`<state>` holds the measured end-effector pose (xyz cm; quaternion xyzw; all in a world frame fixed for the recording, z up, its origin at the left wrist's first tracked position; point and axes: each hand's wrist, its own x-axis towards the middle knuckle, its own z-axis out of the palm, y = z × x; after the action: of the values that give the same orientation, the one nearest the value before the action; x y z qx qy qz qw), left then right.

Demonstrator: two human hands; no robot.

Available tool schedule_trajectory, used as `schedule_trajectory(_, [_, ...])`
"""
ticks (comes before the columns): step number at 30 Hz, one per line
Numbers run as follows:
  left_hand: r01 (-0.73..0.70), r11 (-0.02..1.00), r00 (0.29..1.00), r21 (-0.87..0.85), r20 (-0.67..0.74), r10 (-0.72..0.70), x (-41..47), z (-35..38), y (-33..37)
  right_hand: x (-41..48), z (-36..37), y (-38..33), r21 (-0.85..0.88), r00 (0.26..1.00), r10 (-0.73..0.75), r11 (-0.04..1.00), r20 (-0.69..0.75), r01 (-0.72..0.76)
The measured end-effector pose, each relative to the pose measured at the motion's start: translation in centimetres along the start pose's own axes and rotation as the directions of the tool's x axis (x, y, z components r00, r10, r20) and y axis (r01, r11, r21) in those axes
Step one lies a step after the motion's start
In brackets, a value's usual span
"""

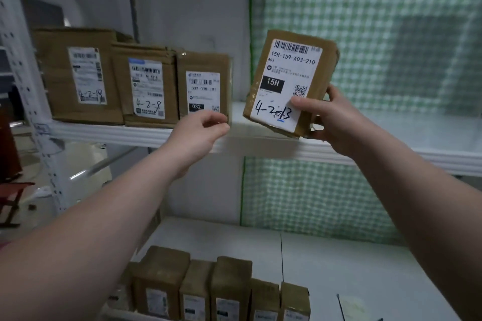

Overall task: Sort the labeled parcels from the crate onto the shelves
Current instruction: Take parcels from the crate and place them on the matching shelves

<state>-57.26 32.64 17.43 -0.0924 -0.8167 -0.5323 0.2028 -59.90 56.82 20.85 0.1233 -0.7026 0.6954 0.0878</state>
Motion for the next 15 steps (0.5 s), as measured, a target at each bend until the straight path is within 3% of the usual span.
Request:
schedule_trajectory(3, [-0.084,0.970,0.996,0.230,-0.023,0.092,2.1,-0.2,-1.2,3.2,0.3,-0.1,-0.049,1.000,0.015,0.999,0.026,-0.014])
schedule_trajectory(7, [-0.199,0.825,0.978,0.529,0.055,0.200,4.4,0.3,-2.9,6.5,0.7,0.8,-0.102,0.995,0.058,0.994,0.081,-0.050])
schedule_trajectory(15, [-0.200,0.763,0.979,0.615,0.088,0.186,6.1,1.5,-5.7,10.4,1.8,3.1,-0.178,0.963,0.127,0.980,0.238,-0.085])
